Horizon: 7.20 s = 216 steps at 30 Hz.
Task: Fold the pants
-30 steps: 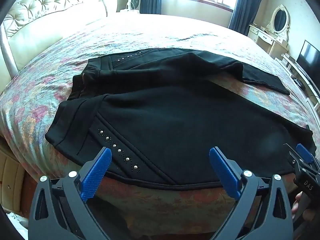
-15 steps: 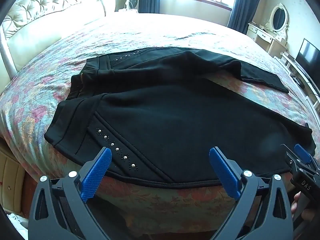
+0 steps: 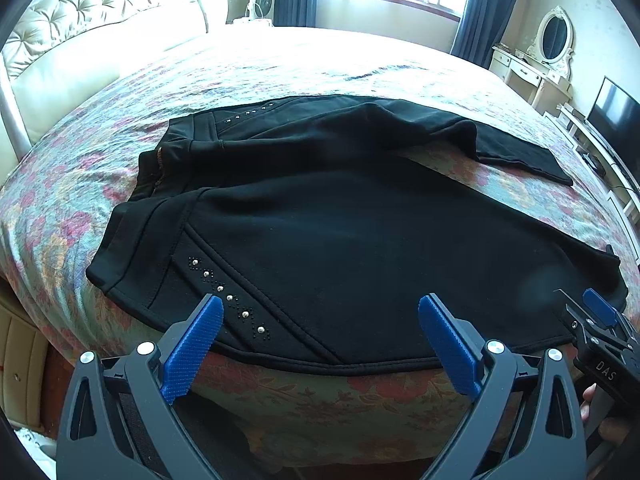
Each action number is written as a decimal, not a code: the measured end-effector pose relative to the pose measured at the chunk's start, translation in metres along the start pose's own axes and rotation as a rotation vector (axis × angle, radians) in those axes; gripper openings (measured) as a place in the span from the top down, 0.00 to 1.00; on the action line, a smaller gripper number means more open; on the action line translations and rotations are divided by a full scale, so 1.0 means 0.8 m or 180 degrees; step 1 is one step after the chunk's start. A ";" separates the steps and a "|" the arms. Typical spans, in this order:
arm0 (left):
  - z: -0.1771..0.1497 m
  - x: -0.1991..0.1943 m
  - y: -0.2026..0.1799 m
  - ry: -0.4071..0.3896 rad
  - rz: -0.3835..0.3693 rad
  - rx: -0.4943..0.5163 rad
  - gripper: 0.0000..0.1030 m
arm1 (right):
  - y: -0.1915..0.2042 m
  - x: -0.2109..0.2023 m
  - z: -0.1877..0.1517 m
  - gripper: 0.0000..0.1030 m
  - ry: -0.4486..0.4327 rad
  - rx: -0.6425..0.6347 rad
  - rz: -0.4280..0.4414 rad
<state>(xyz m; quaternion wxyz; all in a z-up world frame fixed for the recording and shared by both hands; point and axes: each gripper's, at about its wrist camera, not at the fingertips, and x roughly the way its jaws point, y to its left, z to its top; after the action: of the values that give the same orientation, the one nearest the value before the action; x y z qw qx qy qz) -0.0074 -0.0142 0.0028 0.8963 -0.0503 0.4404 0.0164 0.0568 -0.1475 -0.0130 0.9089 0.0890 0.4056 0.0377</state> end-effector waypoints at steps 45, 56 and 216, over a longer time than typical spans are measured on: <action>0.001 0.002 -0.001 0.0045 -0.0040 0.0019 0.06 | 0.000 0.006 -0.003 0.02 0.0071 0.0028 0.0017; 0.000 0.002 -0.001 0.0043 -0.0035 0.0018 0.06 | -0.002 0.007 -0.006 0.02 0.0082 0.0036 0.0020; 0.085 0.202 0.299 -0.0130 -0.1687 -0.3146 0.95 | 0.040 0.046 0.006 0.89 0.0068 -0.1886 0.0574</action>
<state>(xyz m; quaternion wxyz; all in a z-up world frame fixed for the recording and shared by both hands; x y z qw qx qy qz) 0.1271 0.2285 -0.1016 0.7478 -0.5730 0.3352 -0.0041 0.0849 -0.1112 -0.0304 0.8839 -0.1446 0.3770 0.2358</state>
